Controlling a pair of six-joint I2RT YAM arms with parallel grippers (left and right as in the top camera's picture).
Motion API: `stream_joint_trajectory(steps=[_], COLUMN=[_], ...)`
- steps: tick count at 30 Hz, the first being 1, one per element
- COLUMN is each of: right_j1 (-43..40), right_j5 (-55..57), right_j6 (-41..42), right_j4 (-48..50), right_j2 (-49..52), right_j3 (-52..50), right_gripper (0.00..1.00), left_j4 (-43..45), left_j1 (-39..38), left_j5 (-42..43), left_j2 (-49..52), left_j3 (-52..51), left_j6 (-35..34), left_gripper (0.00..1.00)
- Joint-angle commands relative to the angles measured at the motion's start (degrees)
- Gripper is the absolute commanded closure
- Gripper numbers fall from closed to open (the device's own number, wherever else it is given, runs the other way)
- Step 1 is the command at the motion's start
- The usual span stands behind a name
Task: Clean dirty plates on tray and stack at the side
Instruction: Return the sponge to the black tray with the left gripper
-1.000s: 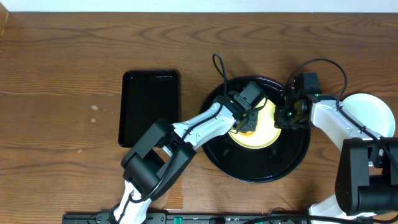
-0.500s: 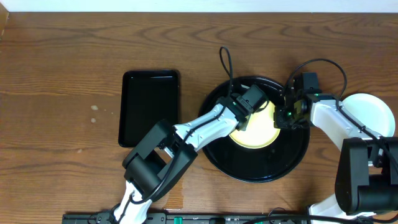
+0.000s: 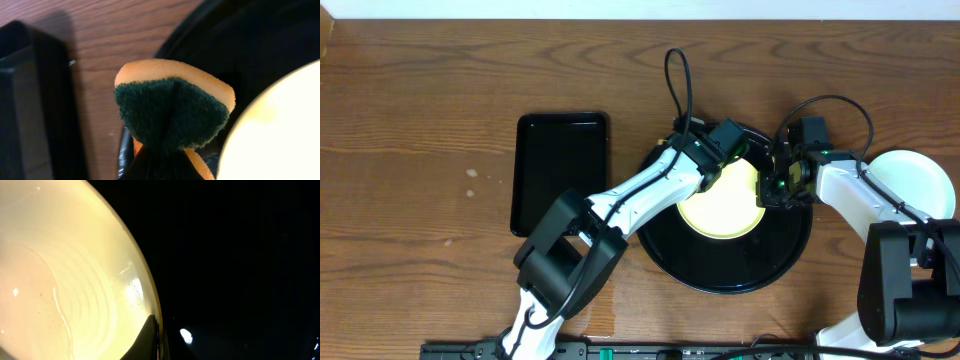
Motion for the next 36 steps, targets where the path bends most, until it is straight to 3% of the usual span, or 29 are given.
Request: stream_joint_trajectory(steps=[1,11,19,24,28,29,31,32,36], right_j1=[-0.3,-0.1,0.1,0.2,0.2,0.2,0.1,0.1,0.2], right_j5=[6.8,7.0,8.4,7.1,6.2,6.2,6.2,6.2,5.3], right_j6=[-0.3,-4.0,-4.0,-4.0,-3.7,-3.1,-2.4,-2.4,1.4], right_j4=[-1.0,-1.1,-1.1,-2.1,-3.4,-3.9,-4.9,-5.1,-5.1], right_j2=[2.0,-4.8,-12.7,-13.0,-13.0,-12.8,-12.3,-12.0,-10.8], right_j3=[-1.1,-1.1,-1.1,-1.1,-1.1,-1.1,-1.2,-1.3,-2.2], right_gripper=[0.99,0.99,0.99,0.99,0.99,0.98,0.80,0.65,0.61], left_j4=[-1.5,-6.6,-16.7,-13.9,-6.2,-4.3,-1.0,0.6,5.5], left_j1=[0.0,7.2,22.4,30.8,34.9,35.7,37.2,38.0,39.6], left_j5=[-0.4,18.0,19.1,20.1,22.8,23.5,24.9,25.5,25.6], left_j2=[-4.2,-16.2,-25.3,-25.9,-25.8,-25.9,-25.9,-25.9,-25.7], left_j3=[1.3,1.1,-2.6,-9.9,-18.6,-20.6,-24.1,-25.6,-29.5], left_j6=[-3.8,-8.3,-7.8,-1.5,2.8,3.8,6.1,7.4,10.0], left_gripper=[0.92,0.93,0.93,0.93,0.92,0.92,0.92,0.92,0.90])
